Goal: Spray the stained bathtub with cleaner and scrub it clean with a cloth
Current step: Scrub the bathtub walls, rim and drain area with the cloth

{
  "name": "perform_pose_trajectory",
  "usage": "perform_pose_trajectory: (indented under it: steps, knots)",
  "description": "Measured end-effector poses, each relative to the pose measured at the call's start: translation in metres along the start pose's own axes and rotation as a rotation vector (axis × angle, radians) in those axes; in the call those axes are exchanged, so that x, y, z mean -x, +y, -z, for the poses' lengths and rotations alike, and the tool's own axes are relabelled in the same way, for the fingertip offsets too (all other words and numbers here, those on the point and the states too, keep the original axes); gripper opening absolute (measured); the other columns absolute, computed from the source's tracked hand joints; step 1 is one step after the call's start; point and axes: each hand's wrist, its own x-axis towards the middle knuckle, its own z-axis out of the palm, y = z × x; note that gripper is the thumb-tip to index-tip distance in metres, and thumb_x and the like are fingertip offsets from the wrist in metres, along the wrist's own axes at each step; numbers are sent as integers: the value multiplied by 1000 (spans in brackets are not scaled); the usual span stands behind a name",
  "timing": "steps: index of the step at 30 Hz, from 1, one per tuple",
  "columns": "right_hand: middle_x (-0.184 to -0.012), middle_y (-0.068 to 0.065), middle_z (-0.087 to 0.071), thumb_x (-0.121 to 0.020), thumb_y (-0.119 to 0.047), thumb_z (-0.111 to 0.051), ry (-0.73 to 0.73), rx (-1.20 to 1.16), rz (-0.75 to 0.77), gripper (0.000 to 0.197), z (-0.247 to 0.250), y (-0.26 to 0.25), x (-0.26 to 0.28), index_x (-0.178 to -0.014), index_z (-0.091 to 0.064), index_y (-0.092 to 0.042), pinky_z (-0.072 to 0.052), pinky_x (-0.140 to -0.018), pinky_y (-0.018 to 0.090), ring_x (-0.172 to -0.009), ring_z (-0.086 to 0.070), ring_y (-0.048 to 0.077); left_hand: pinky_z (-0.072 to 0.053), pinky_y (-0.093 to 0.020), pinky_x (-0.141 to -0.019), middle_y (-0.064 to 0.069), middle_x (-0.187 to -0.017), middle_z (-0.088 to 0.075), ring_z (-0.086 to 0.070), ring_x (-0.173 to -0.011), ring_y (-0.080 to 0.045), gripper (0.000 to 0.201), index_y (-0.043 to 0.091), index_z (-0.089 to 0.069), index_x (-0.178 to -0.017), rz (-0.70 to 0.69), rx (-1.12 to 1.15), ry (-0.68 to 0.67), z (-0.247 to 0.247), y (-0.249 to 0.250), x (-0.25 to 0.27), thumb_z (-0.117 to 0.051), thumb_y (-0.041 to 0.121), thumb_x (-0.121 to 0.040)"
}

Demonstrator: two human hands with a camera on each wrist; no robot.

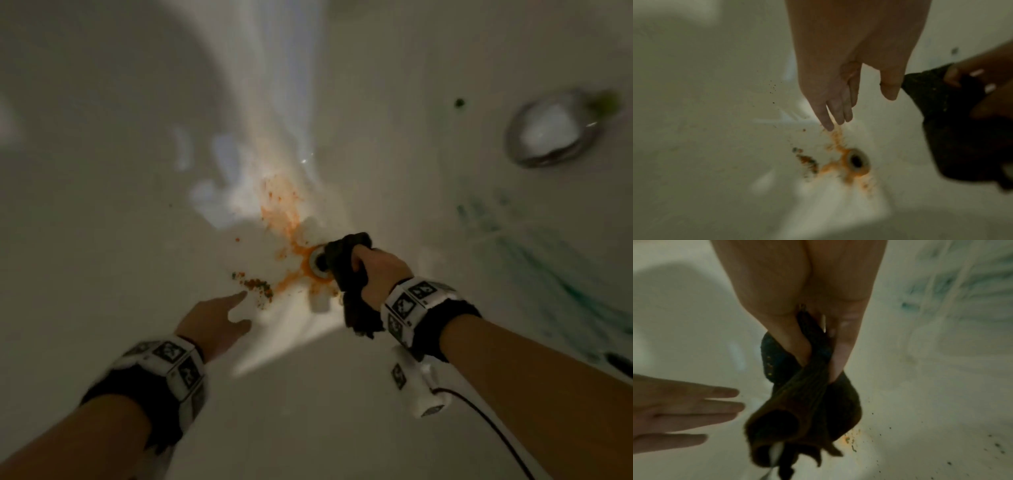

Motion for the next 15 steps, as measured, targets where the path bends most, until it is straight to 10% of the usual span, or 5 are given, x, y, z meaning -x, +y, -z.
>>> perform_pose_trajectory:
  steps: [5, 8, 12, 15]
  knots:
    - [-90, 8, -57, -76, 7, -54, 73, -294, 240, 34, 66, -13, 71, -83, -45, -24, -43, -72, 28, -81, -55, 25, -29, -37, -113, 3, -137, -49, -45, -128, -18, 55, 19, -50, -130, -134, 713, -1, 22, 93, 61, -66, 36, -80]
    - [-86, 7, -54, -74, 11, -57, 56, -412, 285, 47, 95, -11, 122, -73, -40, -32, -45, -71, 34, -76, -51, 23, -36, -32, -102, 8, -106, -61, -55, -104, -13, 10, 24, -59, -98, -223, 897, -83, 33, 137, 108, -61, 19, -90]
    - [-82, 3, -53, -74, 12, -60, 23, -474, 268, 45, 127, -2, 170, -73, -42, -29, -46, -65, 32, -73, -51, 20, -53, -20, -81, -14, -117, -62, -63, -104, -19, 40, -3, -57, -116, -258, 991, -107, 37, 169, 165, -62, 26, -89]
    - [-88, 3, -52, -76, 5, -65, -71, -395, 316, 42, 154, -6, 191, -71, -39, -28, -49, -70, 33, -82, -53, 23, -54, -24, -78, -8, -112, -67, -65, -100, -16, 31, 8, -60, -116, -206, 1089, -31, 35, 186, 193, -63, 17, -87]
